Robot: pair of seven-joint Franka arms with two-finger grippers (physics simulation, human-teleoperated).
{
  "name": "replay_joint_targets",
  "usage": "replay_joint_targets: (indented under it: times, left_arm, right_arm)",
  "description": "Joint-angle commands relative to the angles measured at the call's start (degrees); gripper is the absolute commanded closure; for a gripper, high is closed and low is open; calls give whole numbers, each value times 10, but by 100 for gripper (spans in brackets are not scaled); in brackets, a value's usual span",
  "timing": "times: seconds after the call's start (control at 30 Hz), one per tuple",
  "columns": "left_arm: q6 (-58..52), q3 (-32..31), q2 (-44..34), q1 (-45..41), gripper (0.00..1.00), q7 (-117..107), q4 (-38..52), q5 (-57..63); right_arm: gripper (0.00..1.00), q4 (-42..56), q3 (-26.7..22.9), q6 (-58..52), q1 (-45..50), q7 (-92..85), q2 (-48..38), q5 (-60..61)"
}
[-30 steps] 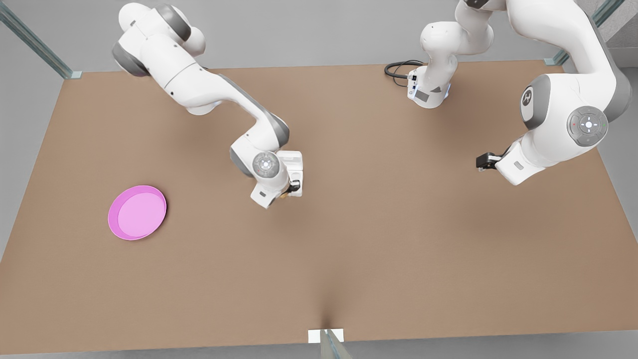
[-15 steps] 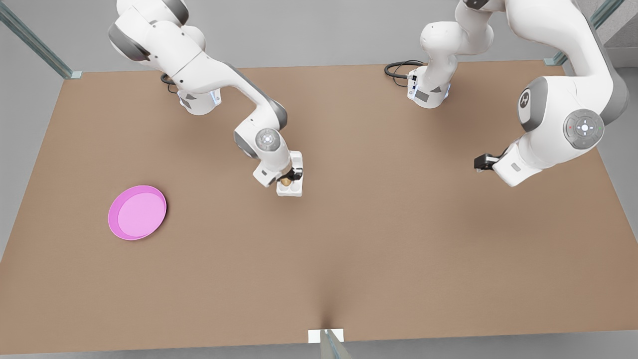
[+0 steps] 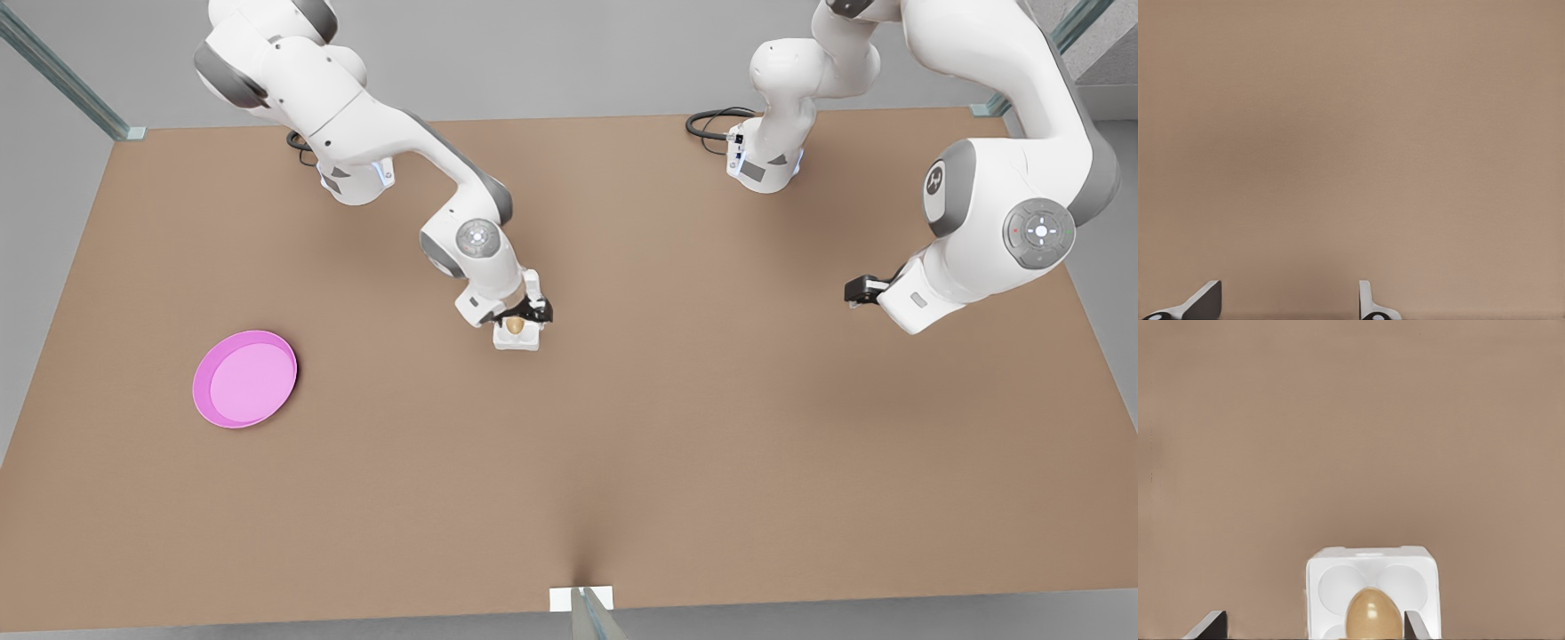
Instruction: Pack egg into the box and close the box lid
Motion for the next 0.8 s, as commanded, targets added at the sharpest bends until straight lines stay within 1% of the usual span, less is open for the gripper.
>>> replay_joint_targets:
  times: [0.0,0.03,0.07,0.1,0.13,0.17,0.2,0.23,0.27,0.3,0.37,0.4,0.43,0.5,0.6,0.77]
  left_arm:
    - [-1,0,4,-1,0,-3,0,0]
    - [-7,0,8,-27,0,-31,0,0]
    - [-40,0,10,-91,0,-165,0,-2]
    - [-83,0,16,-162,9,-274,0,-5]
    - [-94,0,35,-243,60,-402,3,-44]
    - [-84,0,113,-291,79,-584,76,-153]
    - [-28,-1,167,-319,79,-687,130,-228]
    - [70,0,184,-355,79,-771,130,-255]
    - [128,-1,203,-398,79,-823,130,-275]
    - [165,-1,210,-421,79,-838,130,-287]
    - [175,0,211,-458,79,-833,130,-287]
    - [173,-1,211,-467,79,-833,129,-287]
    - [174,-1,211,-479,79,-834,129,-287]
    - [201,-1,235,-503,79,-827,129,-286]
    - [203,-1,268,-524,79,-807,129,-280]
    - [310,0,314,-531,79,-793,129,-267]
  right_arm:
    - [0,148,-5,-144,-11,-55,4,0]
    - [0,193,-7,-145,-49,-147,6,1]
    - [0,218,-5,-147,-119,-322,5,3]
    - [0,245,-3,-173,-168,-490,2,4]
    - [0,300,-2,-268,-172,-534,1,4]
    - [0,339,-4,-350,-170,-534,-3,9]
    - [0,324,-102,-374,-105,-537,-28,9]
    - [0,247,-233,-376,-58,-585,-79,67]
    - [0,152,-313,-388,-88,-592,-133,147]
    - [0,157,-311,-395,-101,-596,-131,144]
    - [0,192,-313,-468,-102,-590,-127,139]
    - [0,199,-312,-483,-106,-591,-125,119]
    - [0,226,-312,-482,-108,-591,-122,111]
    - [0,231,-312,-482,-108,-593,-120,111]
    - [0,231,-313,-482,-110,-593,-120,111]
    - [0,232,-313,-481,-104,-592,-116,110]
